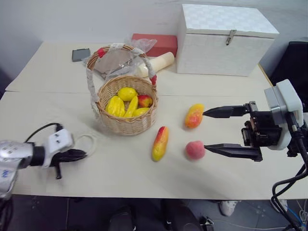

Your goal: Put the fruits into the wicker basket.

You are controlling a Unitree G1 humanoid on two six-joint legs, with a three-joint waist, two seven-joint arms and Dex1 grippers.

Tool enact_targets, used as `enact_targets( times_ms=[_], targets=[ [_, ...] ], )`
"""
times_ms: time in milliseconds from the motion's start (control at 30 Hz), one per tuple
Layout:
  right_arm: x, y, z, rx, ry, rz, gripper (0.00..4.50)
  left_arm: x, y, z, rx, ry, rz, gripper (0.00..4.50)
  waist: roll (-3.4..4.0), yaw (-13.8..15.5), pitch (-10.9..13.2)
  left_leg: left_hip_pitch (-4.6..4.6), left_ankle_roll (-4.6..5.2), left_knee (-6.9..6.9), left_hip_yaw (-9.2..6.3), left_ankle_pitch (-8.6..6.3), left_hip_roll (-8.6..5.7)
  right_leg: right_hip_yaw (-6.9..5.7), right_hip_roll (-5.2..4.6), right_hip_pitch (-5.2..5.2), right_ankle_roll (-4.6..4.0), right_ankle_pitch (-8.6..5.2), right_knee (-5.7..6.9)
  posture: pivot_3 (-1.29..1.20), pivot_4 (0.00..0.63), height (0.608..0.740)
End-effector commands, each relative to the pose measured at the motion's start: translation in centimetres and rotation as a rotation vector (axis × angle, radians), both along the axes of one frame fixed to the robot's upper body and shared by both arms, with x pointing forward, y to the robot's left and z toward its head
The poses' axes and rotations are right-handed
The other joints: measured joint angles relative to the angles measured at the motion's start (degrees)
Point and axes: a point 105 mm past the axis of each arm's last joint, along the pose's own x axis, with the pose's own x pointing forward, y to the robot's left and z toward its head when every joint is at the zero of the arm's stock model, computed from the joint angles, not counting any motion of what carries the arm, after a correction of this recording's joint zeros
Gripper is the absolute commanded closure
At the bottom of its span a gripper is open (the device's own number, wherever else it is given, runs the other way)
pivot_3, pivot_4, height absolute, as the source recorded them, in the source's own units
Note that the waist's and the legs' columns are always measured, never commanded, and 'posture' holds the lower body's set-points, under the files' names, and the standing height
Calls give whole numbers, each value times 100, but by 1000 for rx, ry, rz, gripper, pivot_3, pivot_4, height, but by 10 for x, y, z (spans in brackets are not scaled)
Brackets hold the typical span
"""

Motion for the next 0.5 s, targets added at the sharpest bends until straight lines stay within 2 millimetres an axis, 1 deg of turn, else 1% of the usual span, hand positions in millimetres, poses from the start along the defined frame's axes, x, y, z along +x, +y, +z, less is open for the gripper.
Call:
enact_targets(
  times_ms=[33, 100, 133, 267, 333, 433, 500],
  targets=[
    [0, 3, 7, 18, -41, 27, 0, 9, 48, 14, 16, -89, 298, 4495, -2, 33, 1, 0, 2, 1, 1, 1, -1, -1, -2, 0, 0, 0, 0, 0, 150, 740],
    [2, 6, 7, 21, -42, 40, 0, 14, 72, 14, 12, -114, 460, 4495, -7, 57, 3, -1, 3, 0, 1, 2, -3, -8, -10, 1, -1, 0, -1, 0, 150, 740],
    [2, 7, 6, 21, -44, 47, 0, 12, 81, 8, 17, -95, 522, 4495, -9, 60, 2, -6, 5, -1, 2, 3, -3, -13, -10, -2, -1, 0, -3, 0, 150, 740],
    [5, 9, 7, 24, -51, 61, 0, 2, 100, -7, 68, -50, 634, 4495, -10, 57, 1, -13, -2, -8, 6, -3, -3, -14, -17, -3, 0, 0, -15, 0, 150, 740],
    [6, 9, 8, 25, -51, 63, 0, -1, 105, -9, 78, -49, 658, 3911, -10, 34, 1, -12, -2, -11, 8, -3, -2, -14, -18, -4, 0, -1, -16, 0, 150, 740],
    [8, 10, 6, 18, -51, 66, 0, 2, 102, 4, 26, -92, 670, 3162, -10, 18, 1, -7, -3, -16, 9, -3, 1, -14, -16, -7, -6, -4, -6, 0, 150, 740],
    [9, 10, 6, 18, -51, 67, 0, 4, 100, 13, -3, -115, 669, 2520, -10, 24, 1, -5, -4, -15, 7, -2, 3, -16, -14, -7, -8, -5, -2, 0, 150, 740]
  ],
)
